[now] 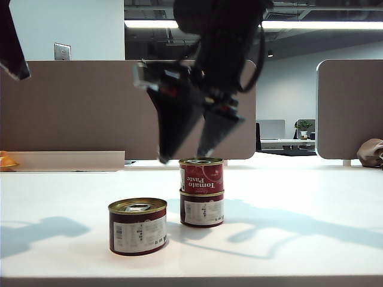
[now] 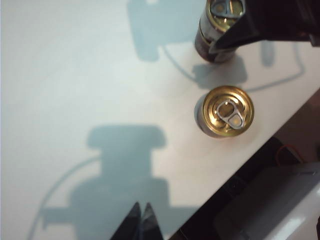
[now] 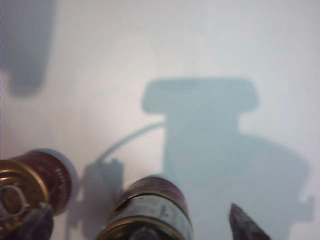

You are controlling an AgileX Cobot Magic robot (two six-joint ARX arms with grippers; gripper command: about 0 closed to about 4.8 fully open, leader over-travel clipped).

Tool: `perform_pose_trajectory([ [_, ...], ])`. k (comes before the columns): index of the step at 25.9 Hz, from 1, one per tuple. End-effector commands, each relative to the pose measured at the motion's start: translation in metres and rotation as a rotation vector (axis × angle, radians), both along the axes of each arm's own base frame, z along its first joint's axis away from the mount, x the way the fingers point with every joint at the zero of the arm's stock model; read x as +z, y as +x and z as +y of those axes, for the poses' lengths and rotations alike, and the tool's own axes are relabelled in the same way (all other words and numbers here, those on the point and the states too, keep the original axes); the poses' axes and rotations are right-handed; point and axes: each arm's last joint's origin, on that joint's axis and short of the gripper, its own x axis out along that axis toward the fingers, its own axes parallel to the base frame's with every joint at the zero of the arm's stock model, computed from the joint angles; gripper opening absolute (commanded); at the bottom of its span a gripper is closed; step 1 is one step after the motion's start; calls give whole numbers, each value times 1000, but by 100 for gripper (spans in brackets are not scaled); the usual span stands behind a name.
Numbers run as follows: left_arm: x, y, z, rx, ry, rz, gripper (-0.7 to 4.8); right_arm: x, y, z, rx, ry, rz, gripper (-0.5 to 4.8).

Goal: Pick up the cans one by one and stack them together.

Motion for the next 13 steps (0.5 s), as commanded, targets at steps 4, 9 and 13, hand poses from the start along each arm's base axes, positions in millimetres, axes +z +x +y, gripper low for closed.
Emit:
perform_pose_trajectory([
  [4,3,1,-2,-5,-35,-23,-6,30,-7,-4,5,-33,33,224],
  [9,6,4,-4,-11,-66,-62,-6,55,-18,-15,8,6,-13,90],
  [13,8,5,-6,-48,-117,-58,-6,75,-28,-24,7,47,-58,18],
])
